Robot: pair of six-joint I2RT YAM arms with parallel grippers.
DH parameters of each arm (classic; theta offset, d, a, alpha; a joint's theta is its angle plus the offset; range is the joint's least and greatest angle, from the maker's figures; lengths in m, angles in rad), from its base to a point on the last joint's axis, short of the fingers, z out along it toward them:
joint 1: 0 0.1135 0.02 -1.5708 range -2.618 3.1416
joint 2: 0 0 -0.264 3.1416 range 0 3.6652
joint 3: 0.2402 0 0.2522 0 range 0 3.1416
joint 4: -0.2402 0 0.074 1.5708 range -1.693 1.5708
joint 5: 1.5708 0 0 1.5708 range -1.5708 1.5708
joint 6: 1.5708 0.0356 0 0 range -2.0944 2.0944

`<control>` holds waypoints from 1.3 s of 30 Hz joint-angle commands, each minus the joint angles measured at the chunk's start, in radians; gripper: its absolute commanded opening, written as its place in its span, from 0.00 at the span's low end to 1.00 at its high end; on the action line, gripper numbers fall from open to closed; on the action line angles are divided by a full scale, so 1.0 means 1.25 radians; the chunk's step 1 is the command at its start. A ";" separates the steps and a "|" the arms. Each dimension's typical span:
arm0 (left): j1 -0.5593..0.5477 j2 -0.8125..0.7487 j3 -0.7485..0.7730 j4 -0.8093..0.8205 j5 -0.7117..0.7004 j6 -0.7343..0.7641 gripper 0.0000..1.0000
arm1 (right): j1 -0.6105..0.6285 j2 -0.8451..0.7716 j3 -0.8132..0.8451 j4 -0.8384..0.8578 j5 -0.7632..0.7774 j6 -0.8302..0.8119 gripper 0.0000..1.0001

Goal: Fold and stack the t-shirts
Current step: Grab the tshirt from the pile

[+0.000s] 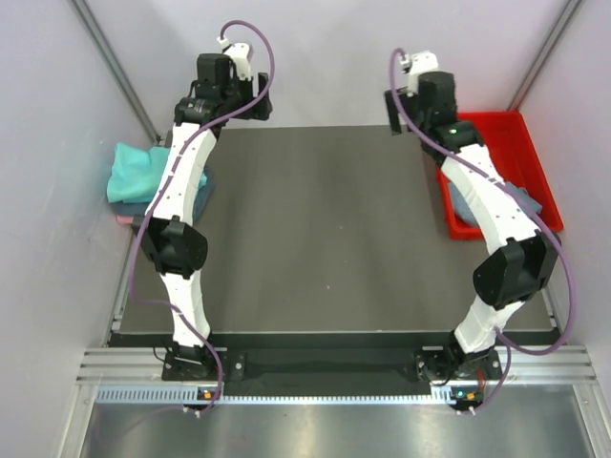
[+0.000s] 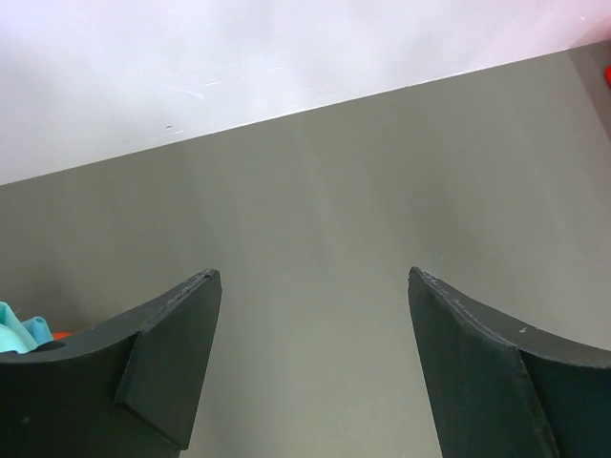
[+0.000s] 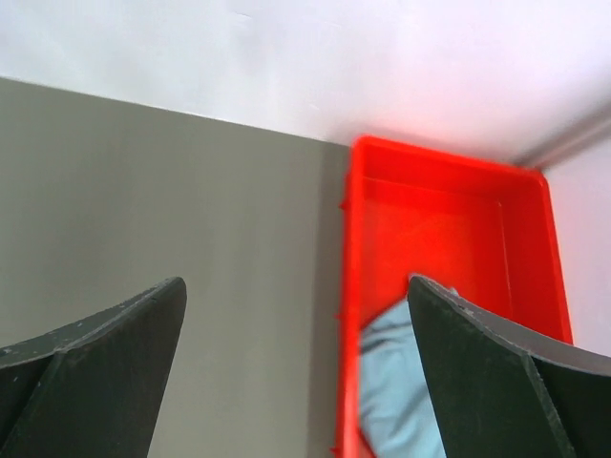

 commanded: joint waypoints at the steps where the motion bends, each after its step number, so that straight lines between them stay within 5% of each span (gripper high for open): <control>1: -0.005 -0.006 0.003 0.023 0.000 0.011 0.84 | -0.129 -0.019 0.025 -0.060 -0.071 0.061 1.00; 19: -0.015 0.001 -0.031 0.009 0.028 0.011 0.82 | -0.483 0.098 -0.214 -0.125 -0.289 0.088 0.99; 29: -0.015 -0.013 -0.036 0.008 0.021 0.019 0.82 | -0.558 0.227 -0.186 -0.103 -0.249 -0.032 0.95; 32: -0.015 -0.012 -0.035 0.009 0.019 0.021 0.83 | -0.559 0.246 -0.173 -0.103 -0.254 -0.044 0.70; 33: -0.015 -0.011 -0.035 0.010 0.019 0.019 0.83 | -0.556 0.246 -0.169 -0.103 -0.253 -0.042 0.36; 35: -0.015 -0.007 -0.034 0.009 0.021 0.019 0.83 | -0.549 0.239 -0.160 -0.100 -0.238 -0.036 0.00; 39: -0.015 0.003 -0.034 0.008 0.024 0.016 0.83 | -0.531 0.190 -0.119 -0.101 -0.247 -0.009 0.00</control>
